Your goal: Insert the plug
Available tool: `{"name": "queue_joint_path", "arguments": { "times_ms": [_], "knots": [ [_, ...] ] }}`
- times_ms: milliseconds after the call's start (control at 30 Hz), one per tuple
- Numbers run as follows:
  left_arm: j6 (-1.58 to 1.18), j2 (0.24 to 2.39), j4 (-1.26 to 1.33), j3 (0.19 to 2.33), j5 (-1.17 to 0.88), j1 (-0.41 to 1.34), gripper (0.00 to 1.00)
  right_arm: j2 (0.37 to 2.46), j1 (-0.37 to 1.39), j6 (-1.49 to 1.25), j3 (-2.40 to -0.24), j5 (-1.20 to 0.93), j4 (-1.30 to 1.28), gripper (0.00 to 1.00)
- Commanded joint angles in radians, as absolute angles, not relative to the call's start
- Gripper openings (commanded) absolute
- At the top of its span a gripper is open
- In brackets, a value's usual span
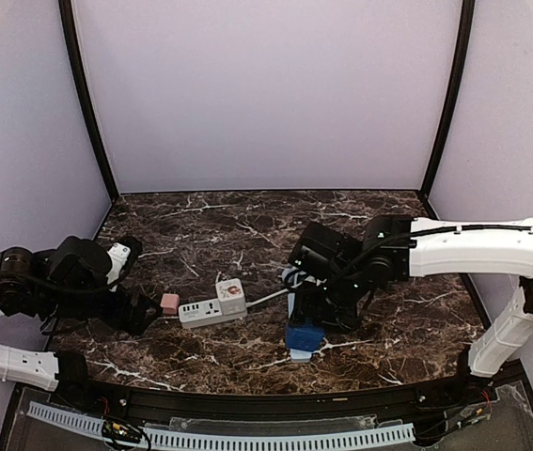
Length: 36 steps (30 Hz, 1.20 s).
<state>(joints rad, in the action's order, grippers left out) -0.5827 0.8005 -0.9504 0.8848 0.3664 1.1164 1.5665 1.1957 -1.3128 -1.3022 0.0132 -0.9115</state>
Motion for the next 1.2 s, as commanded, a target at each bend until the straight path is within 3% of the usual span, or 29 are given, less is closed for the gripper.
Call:
{"name": "queue_joint_path", "arguments": {
  "times_ms": [0, 167, 500, 1167],
  "knots": [
    [-0.562, 0.689, -0.914, 0.826, 0.394, 1.112, 0.99, 1.587, 1.171, -1.267, -1.295, 0.007, -0.887, 0.00],
    [-0.598, 0.608, -0.937, 0.795, 0.472, 1.112, 0.99, 1.597, 1.150, -1.230, -1.294, 0.020, -0.885, 0.00],
    [-0.635, 0.727, -0.976, 0.811, 0.506, 1.112, 0.99, 1.618, 1.145, -1.207, -1.280, 0.010, -0.864, 0.00],
    [-0.643, 0.688, -0.967, 0.795, 0.528, 1.112, 0.99, 1.631, 1.145, -1.191, -1.241, 0.018, -0.849, 0.00]
  ]
}}
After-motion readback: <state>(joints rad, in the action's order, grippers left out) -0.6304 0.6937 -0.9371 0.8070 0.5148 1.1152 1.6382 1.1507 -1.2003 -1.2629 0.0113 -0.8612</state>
